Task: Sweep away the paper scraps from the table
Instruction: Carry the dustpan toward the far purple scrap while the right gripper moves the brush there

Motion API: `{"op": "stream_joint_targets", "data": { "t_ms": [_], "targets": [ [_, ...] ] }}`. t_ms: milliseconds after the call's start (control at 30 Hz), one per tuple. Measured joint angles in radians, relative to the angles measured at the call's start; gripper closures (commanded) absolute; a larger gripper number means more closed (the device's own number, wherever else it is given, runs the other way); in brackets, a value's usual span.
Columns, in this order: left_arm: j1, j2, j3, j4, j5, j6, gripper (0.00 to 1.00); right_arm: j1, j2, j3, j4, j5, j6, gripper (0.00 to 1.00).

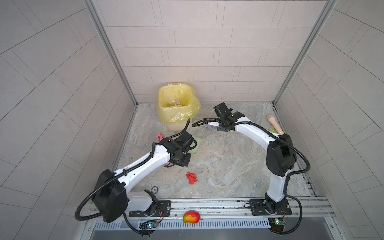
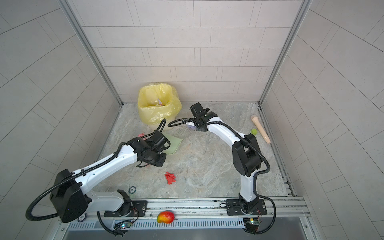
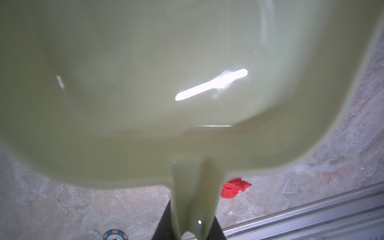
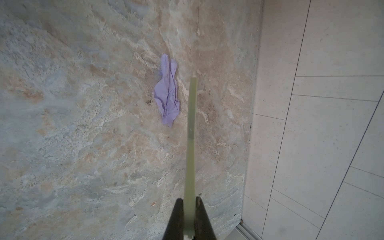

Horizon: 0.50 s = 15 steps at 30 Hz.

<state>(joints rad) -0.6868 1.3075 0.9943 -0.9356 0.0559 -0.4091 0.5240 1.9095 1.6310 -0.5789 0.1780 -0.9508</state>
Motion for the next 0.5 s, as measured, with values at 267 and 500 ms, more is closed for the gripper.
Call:
{"op": "stream_joint_targets", "data": {
  "t_ms": [267, 500],
  "targets": [
    [0.0, -0.031, -0.064, 0.014, 0.027, -0.027, 1.0, 0.049, 0.103, 0.083, -0.011, 0.003, -0.116, 1.0],
    [0.0, -0.046, -0.082, 0.021, 0.035, -0.041, 1.0, 0.072, 0.104, 0.097, -0.094, -0.008, -0.161, 1.0]
  ]
}}
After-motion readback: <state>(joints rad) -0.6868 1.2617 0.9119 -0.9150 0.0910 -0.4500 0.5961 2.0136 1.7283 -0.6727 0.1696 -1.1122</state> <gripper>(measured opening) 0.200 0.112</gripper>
